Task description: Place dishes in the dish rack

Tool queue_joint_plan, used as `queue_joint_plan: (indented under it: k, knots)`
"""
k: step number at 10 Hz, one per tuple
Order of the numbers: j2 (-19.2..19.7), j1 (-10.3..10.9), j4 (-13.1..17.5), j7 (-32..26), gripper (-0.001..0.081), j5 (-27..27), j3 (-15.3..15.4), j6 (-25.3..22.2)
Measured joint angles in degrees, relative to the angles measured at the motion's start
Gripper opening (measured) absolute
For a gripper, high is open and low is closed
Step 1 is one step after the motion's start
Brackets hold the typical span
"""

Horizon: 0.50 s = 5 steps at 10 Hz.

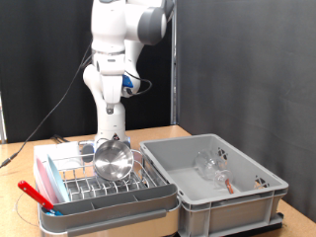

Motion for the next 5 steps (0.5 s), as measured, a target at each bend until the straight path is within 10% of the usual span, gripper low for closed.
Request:
queue_joint_plan:
  k: [5]
  knots:
    - [1.3, -0.4, -4.2, -5.1, 0.0809, 2.3, -0.9, 9.8]
